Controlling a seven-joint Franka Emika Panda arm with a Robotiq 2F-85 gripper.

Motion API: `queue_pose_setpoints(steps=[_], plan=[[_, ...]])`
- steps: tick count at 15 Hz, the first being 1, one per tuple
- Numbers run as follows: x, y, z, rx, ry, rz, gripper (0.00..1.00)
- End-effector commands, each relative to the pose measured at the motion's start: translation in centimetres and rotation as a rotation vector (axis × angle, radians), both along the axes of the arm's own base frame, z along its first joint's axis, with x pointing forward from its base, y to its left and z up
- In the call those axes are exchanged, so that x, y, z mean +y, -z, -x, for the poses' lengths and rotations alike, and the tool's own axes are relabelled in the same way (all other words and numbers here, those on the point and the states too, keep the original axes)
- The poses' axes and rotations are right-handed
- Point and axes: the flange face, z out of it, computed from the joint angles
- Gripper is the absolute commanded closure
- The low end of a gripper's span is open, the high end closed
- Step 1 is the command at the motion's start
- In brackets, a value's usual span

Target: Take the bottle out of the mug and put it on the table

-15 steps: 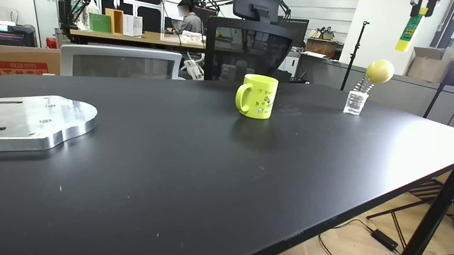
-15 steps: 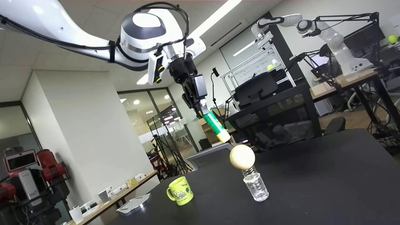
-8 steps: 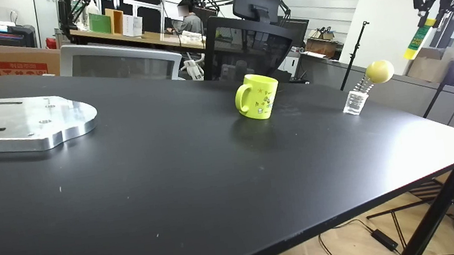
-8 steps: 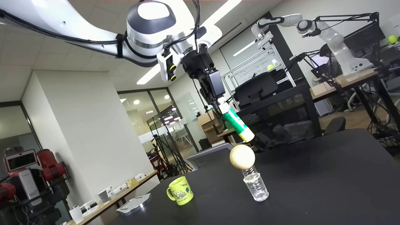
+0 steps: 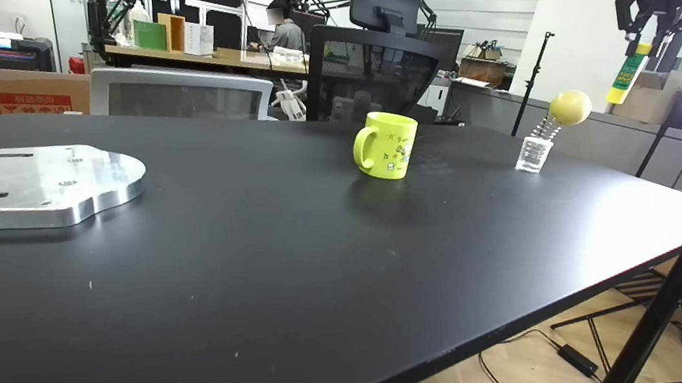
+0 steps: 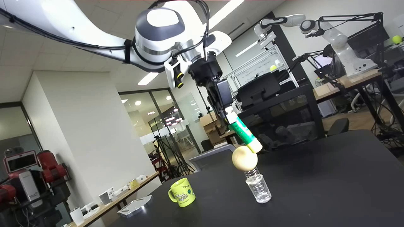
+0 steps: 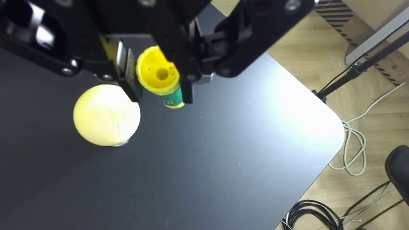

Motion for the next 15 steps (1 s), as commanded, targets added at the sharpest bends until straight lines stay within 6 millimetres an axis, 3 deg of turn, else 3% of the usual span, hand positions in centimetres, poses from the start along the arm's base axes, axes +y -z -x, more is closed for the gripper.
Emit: queue_pose_setpoints(steps=[1, 11, 15], plan=[[-0.1, -0.1, 0.0, 0.001, 0.0, 0.0, 0.91], [-2.0, 2.4, -8.0, 0.041, -0.009, -0.024, 0.91], [-2.5, 4.1, -10.0, -0.002, -0.007, -0.08, 0.91]])
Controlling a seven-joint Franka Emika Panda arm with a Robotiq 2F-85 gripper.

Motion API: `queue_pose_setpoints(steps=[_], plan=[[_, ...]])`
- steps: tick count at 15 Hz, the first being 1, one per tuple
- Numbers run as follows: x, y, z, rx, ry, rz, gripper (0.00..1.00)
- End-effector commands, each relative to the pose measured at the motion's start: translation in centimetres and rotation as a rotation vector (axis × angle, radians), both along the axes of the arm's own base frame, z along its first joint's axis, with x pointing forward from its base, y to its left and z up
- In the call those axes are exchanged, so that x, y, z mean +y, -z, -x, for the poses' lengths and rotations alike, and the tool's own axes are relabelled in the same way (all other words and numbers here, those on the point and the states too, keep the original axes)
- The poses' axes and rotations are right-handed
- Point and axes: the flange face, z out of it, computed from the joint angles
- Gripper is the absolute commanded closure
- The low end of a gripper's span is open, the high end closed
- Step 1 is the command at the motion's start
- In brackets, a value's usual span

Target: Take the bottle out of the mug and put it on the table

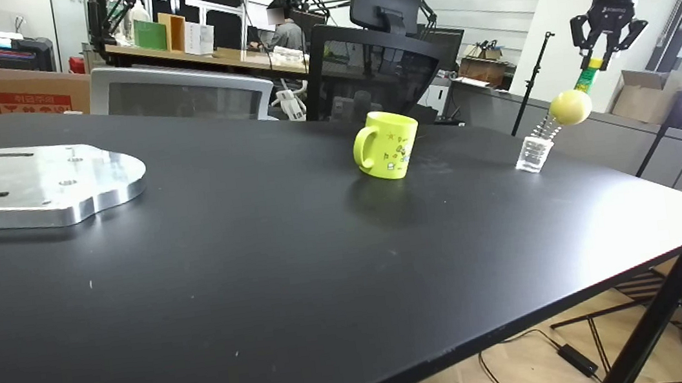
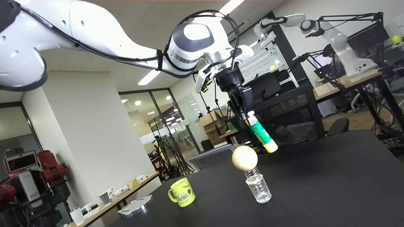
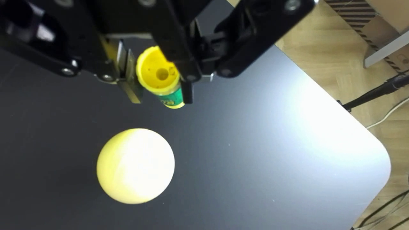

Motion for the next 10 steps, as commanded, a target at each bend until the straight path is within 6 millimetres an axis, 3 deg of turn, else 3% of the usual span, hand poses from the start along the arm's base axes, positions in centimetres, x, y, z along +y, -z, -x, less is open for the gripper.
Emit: queue_pose_setpoints(steps=[1, 5, 10], plan=[[-1.4, 1.2, -1.8, -0.021, 0.017, -0.082, 0.91], [-2.7, 4.0, -2.0, 0.005, 0.069, -0.157, 0.91], [-4.8, 6.6, -2.3, 0.011, 0.096, -0.127, 0.91]])
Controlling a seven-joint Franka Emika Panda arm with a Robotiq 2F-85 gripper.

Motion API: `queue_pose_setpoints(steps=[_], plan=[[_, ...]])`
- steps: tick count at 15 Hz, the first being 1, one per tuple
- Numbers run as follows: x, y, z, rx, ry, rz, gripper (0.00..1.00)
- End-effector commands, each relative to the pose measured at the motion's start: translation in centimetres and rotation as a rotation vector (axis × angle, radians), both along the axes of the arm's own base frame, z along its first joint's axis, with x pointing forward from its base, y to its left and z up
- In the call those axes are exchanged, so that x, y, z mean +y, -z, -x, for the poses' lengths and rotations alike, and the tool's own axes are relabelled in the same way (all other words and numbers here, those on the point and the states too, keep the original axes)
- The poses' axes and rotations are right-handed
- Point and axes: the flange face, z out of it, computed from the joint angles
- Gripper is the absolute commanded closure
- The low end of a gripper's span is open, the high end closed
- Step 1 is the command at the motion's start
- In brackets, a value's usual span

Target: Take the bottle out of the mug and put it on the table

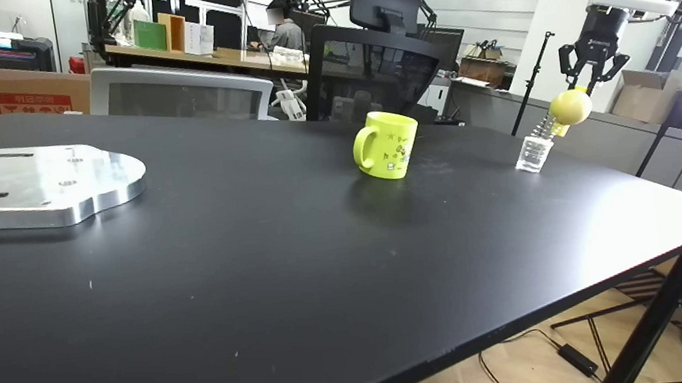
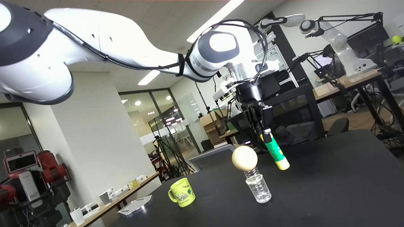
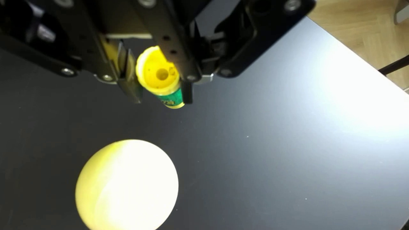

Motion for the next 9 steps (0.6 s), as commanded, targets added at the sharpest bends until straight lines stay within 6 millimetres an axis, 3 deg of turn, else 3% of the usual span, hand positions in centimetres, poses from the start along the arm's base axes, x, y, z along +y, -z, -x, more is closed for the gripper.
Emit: queue_pose_setpoints(steps=[1, 9], plan=[[-1.4, 0.9, -0.9, 0.001, 0.029, 0.002, 0.91], [-2.1, 4.2, -1.1, 0.042, 0.035, 0.001, 0.91]])
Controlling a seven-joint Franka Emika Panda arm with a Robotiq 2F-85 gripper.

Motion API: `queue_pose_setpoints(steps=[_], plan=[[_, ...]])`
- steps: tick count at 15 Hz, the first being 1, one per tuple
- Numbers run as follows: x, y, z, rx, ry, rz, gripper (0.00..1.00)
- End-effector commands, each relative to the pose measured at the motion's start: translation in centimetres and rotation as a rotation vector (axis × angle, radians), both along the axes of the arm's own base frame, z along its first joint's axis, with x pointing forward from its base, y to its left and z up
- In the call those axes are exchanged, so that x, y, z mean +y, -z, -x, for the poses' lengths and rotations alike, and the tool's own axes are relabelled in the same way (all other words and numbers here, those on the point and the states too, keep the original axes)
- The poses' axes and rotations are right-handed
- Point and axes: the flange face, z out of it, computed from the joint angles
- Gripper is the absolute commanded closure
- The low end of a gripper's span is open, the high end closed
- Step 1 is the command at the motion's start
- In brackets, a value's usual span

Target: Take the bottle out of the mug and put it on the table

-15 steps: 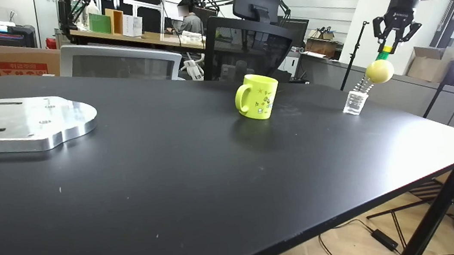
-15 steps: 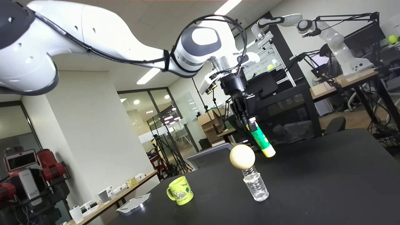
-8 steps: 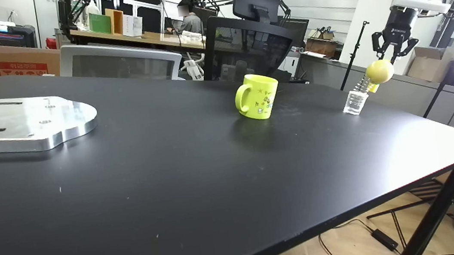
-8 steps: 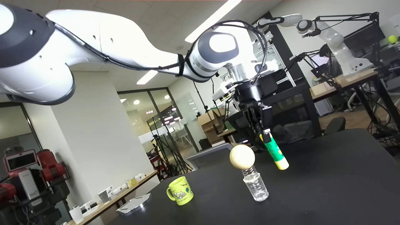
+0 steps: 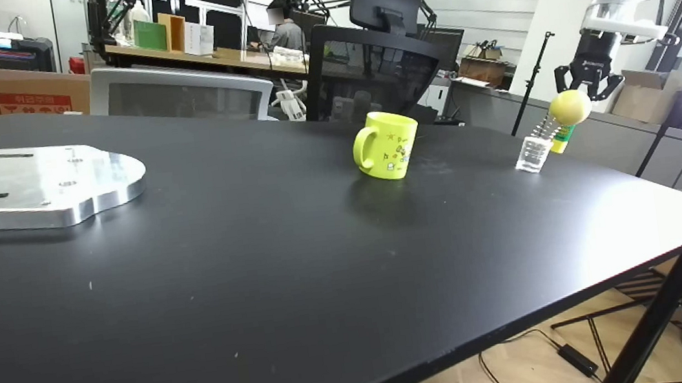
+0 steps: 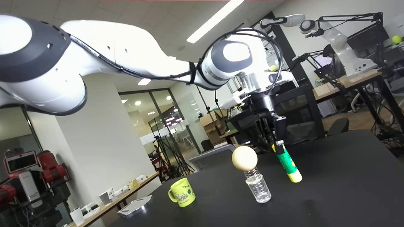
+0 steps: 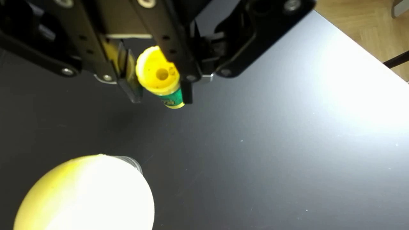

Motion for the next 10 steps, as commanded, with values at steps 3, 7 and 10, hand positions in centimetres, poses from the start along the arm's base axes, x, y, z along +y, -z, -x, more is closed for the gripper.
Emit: queue_pose_setpoints(steps=[3, 7, 10], plan=[[-0.7, 1.3, -0.5, 0.024, 0.024, 0.006, 0.91], [-0.8, 2.6, -0.5, 0.037, 0.026, 0.002, 0.91], [-0.7, 3.3, -0.4, 0.046, 0.026, 0.001, 0.91]])
